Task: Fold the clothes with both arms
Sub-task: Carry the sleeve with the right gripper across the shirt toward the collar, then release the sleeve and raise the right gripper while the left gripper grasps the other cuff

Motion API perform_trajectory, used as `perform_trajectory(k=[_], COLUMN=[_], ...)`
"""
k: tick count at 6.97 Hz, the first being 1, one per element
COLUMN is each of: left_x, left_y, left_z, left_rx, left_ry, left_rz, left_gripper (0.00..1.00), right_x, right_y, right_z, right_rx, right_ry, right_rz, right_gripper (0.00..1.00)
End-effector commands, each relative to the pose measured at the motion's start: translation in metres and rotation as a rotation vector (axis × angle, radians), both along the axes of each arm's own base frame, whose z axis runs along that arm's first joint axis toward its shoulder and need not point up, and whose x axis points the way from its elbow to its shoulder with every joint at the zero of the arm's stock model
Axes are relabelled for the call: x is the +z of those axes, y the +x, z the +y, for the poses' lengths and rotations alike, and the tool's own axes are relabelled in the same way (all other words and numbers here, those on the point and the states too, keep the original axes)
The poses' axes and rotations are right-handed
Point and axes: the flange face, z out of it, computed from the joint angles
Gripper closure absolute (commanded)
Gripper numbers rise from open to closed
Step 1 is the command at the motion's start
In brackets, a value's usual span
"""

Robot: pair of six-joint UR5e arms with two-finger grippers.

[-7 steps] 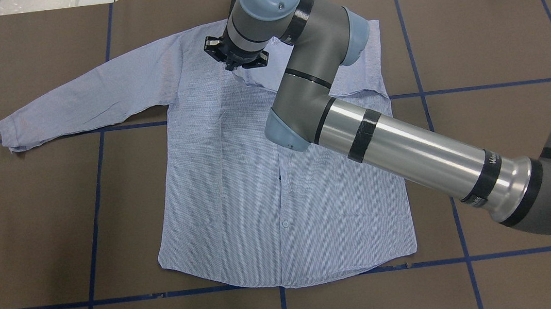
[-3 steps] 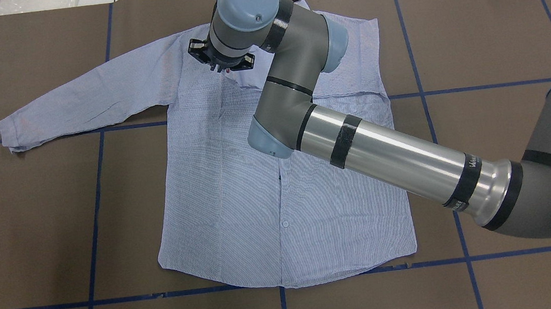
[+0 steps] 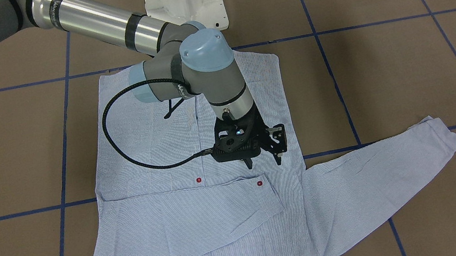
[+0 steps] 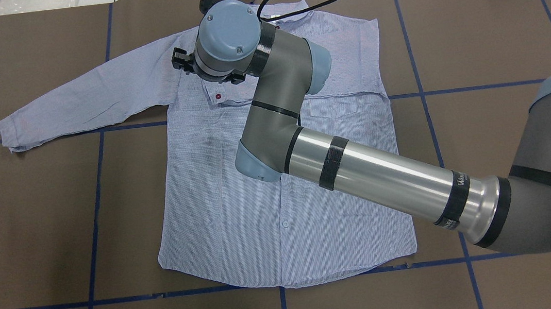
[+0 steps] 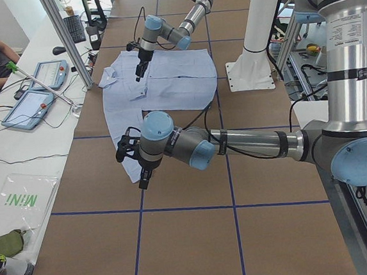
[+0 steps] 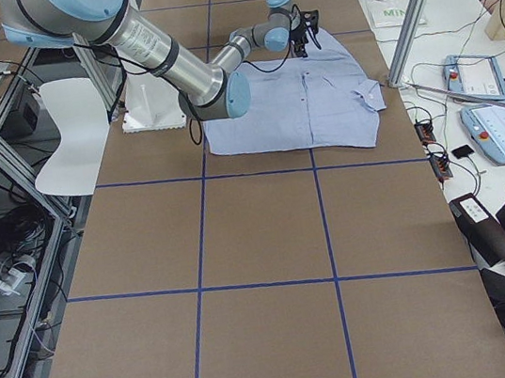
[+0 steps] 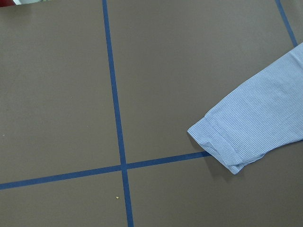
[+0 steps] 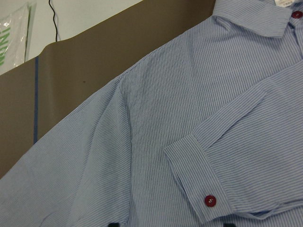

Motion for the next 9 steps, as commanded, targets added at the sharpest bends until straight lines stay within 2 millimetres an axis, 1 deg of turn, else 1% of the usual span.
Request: perform_trajectory(k=[1, 2, 3, 4, 5, 6, 7, 8, 9], left_x=[0.008, 0.013, 0.024, 0.046, 0.055, 0.055, 0.052, 0.056, 0.059], left_y=[0.023, 0.061, 0.086, 0.113, 0.144, 0.169, 0.195, 0.206, 0.212], left_z=[-0.009, -0.012, -0.022, -0.023, -0.028, -0.042, -0.067, -0.075, -0.074], left_rx=[-0.057, -0.041, -0.057, -0.061, -0.086, -0.091, -0.081, -0.075, -0.067], left_ry=[-0.122, -0.175, -0.200, -0.207, -0.249, -0.278, -0.302, -0.318, -0.324], left_rz=[0.048, 0.069, 0.103, 0.143, 0.196, 0.221, 0.223, 0.217, 0.213], left_gripper=[0.01, 0.01, 0.01, 0.02, 0.09, 0.15, 0.20, 0.25, 0.31], right_x=[0.020, 0.068, 0.098, 0.124, 0.150, 0.158, 0.177, 0.193, 0.202], right_y=[0.038, 0.080, 0.119, 0.164, 0.209, 0.228, 0.243, 0.253, 0.253], right_z=[0.005, 0.017, 0.023, 0.027, 0.028, 0.023, 0.024, 0.027, 0.026], right_rx=[0.038, 0.033, 0.008, -0.031, -0.054, -0.058, -0.049, -0.071, -0.080], right_ry=[-0.014, -0.012, -0.034, -0.062, -0.089, -0.102, -0.112, -0.072, -0.059], right_rz=[-0.048, -0.053, -0.064, -0.084, -0.096, -0.100, -0.086, -0.049, -0.025], right_gripper=[0.01, 0.01, 0.01, 0.01, 0.01, 0.01, 0.01, 0.01, 0.01])
